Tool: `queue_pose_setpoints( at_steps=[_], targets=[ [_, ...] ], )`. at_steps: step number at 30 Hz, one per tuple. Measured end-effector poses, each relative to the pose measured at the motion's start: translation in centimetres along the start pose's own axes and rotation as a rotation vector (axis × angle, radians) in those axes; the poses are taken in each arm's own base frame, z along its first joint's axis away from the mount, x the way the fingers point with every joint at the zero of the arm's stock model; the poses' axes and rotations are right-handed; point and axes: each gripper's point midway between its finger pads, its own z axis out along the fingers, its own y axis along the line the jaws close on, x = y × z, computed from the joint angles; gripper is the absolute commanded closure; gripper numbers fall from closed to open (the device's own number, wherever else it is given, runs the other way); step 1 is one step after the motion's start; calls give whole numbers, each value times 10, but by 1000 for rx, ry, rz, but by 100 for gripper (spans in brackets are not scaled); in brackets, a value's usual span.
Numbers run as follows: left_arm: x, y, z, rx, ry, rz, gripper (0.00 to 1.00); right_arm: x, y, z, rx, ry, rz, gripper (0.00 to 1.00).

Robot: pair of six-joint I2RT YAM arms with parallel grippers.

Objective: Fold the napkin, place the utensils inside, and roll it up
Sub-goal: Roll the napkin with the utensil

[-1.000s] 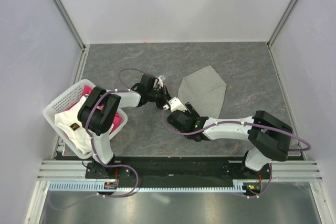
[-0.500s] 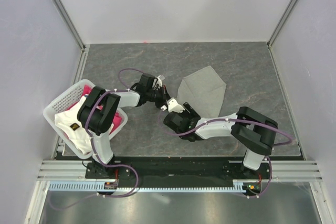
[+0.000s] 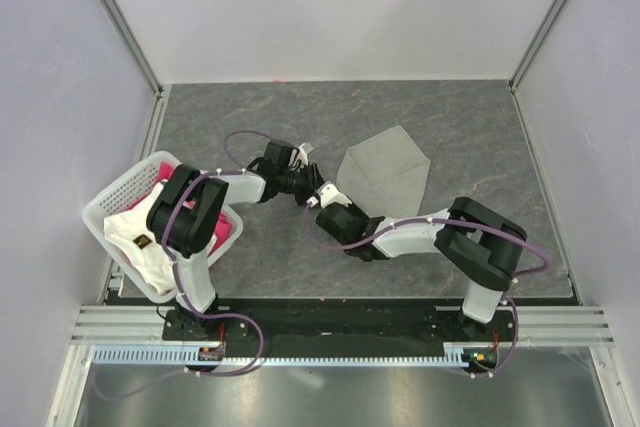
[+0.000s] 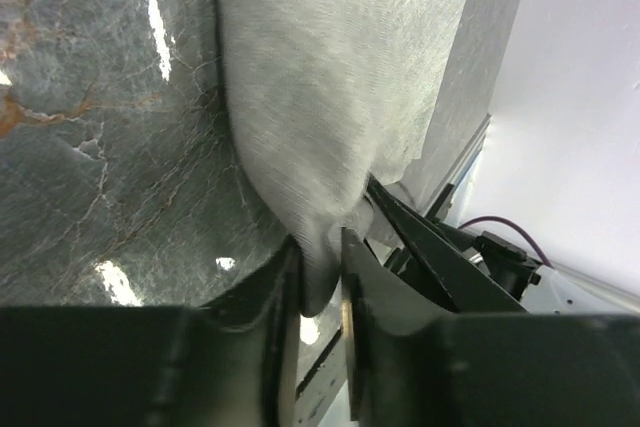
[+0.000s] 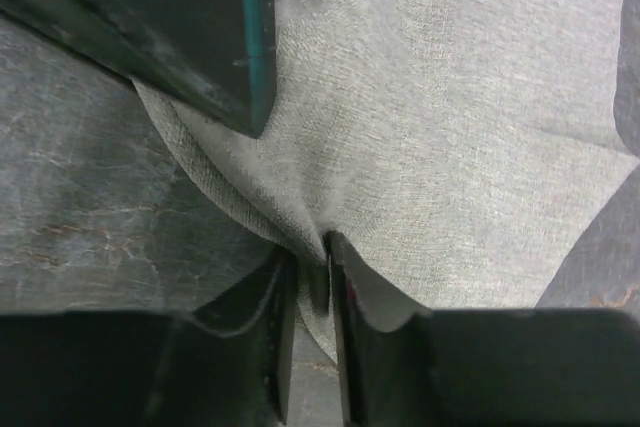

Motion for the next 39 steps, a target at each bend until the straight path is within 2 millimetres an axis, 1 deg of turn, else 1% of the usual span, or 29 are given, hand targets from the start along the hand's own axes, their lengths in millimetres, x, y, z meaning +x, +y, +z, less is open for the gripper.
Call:
queue_pose_setpoints(
  at_steps=[1,3,5,6,9,14,17,18,21,27,33,39],
  targets=[
    [-1,0,-1,1,-1,-3,47,0,1,1,-18,2,-3,82],
    [-3,1,-2,3,-7,-3,42,-1,2,3,-48,7,-8,87],
    [-7,2,-7,1,-22,-7,37,-3,4,5,-85,19,-11,90],
    [-9,3,-10,-2,-35,-7,36,-4,4,5,-104,26,-11,95],
    [-14,1,-21,-13,-80,5,35,-8,7,6,-180,56,-12,100],
    [-31,2,-39,-65,-201,62,34,-17,16,0,-337,110,-2,100],
    [-35,4,-49,-97,-258,99,33,-18,24,-10,-459,156,-1,100],
    [-35,6,-52,-107,-272,109,33,-17,24,-10,-475,166,5,100],
    [-29,8,-58,-121,-285,141,33,-17,26,-16,-555,200,27,100],
    [-10,10,-67,-123,-285,204,32,-23,31,-27,-709,252,85,100],
    [4,15,-79,-122,-319,249,29,-19,42,-37,-858,324,120,100],
    [11,6,-87,-65,-359,335,28,-13,45,-39,-991,402,184,100]
  ],
)
